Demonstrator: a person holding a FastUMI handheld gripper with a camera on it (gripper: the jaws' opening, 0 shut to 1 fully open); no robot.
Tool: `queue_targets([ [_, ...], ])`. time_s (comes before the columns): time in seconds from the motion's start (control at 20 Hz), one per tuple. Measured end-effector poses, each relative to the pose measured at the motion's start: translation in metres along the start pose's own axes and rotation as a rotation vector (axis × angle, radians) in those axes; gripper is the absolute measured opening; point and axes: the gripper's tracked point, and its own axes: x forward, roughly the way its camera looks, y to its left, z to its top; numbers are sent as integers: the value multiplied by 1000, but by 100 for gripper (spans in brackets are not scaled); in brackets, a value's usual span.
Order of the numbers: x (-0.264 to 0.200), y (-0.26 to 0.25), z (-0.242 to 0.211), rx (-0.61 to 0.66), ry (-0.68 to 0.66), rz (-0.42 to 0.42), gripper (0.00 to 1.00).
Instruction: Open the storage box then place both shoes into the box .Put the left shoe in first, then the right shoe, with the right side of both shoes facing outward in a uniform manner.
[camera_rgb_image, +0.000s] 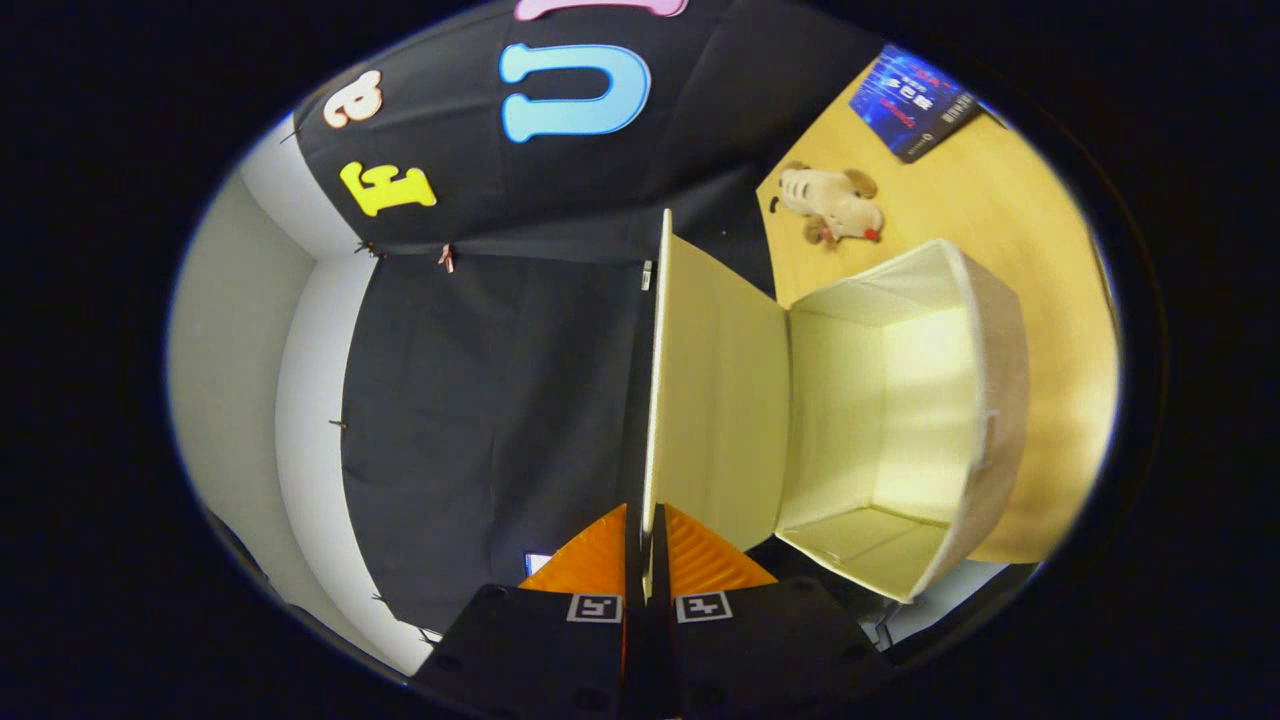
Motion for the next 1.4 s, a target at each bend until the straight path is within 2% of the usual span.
queue_targets([
  [0.25, 66, 28, -13, -23, 21, 1, 5],
  [0.65, 168, 27, -27, -38, 54, -39, 5],
  [0.85, 198, 17, -40, -60, 85, -69, 5],
  [1.05, 207, 6, -43, -88, 88, -111, 6],
  [1.1, 207, -3, -39, -117, 74, -146, 13],
  [1.25, 181, -20, -28, -196, 56, -231, 63],
  [1.35, 151, -35, -13, -292, 3, -309, 96],
  [1.4, 132, -44, -2, -344, -35, -350, 96],
])
